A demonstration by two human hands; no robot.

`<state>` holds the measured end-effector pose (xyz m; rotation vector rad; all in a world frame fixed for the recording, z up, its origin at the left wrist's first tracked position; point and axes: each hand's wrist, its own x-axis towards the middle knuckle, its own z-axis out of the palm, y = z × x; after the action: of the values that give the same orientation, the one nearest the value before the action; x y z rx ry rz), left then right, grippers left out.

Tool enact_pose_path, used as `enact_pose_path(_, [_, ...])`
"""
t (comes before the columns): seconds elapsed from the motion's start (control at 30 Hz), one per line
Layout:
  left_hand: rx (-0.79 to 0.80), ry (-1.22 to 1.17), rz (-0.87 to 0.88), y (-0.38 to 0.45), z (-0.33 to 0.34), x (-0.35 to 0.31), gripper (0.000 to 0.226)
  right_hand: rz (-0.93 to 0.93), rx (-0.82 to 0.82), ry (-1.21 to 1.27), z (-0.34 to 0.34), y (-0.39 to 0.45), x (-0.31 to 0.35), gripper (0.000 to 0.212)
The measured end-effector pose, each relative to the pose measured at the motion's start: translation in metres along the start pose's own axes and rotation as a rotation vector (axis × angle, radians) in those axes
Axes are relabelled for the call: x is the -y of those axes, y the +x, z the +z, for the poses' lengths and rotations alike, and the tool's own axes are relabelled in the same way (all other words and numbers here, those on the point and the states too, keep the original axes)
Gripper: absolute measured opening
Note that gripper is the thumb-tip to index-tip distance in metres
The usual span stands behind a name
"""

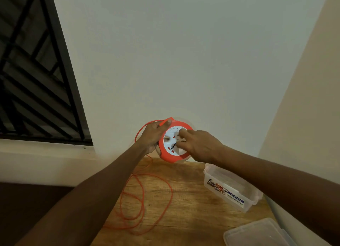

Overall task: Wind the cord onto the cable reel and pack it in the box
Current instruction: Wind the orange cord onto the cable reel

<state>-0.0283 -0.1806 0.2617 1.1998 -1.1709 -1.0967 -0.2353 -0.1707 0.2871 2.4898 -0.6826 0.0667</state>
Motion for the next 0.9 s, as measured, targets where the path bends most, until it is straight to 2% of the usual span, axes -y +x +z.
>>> enact_pose_path(0.1, [0.028, 0.019, -0.018, -0.001, 0.0, 0.002, 0.04, -0.21, 0.077, -0.108, -0.004, -0.001, -0.008, 0.05])
enact_pose_path(0.37, [0.103, 0.099, -0.031, -0.003, 0.001, 0.005, 0.051, -0.326, 0.21, -0.305, -0.017, 0.003, 0.004, 0.059])
enact_pose_path(0.47, [0.081, 0.092, -0.034, -0.002, 0.001, 0.002, 0.04, -0.254, 0.245, -0.37, -0.015, 0.008, 0.014, 0.067])
enact_pose_path(0.6, [0.061, 0.075, -0.002, 0.002, -0.002, 0.002, 0.03, -0.111, 0.235, -0.362, -0.017, 0.013, 0.015, 0.087])
enact_pose_path(0.73, [0.019, 0.12, 0.031, 0.005, 0.003, -0.001, 0.045, 0.064, 0.222, -0.261, -0.016, 0.018, 0.022, 0.086])
enact_pose_path(0.83, [0.025, 0.174, 0.052, 0.007, 0.004, -0.004, 0.048, 0.091, 0.241, -0.215, -0.014, 0.016, 0.025, 0.078])
enact_pose_path(0.9, [0.03, 0.183, 0.051, 0.006, 0.004, -0.004, 0.047, 0.128, 0.23, -0.124, -0.013, 0.013, 0.023, 0.082])
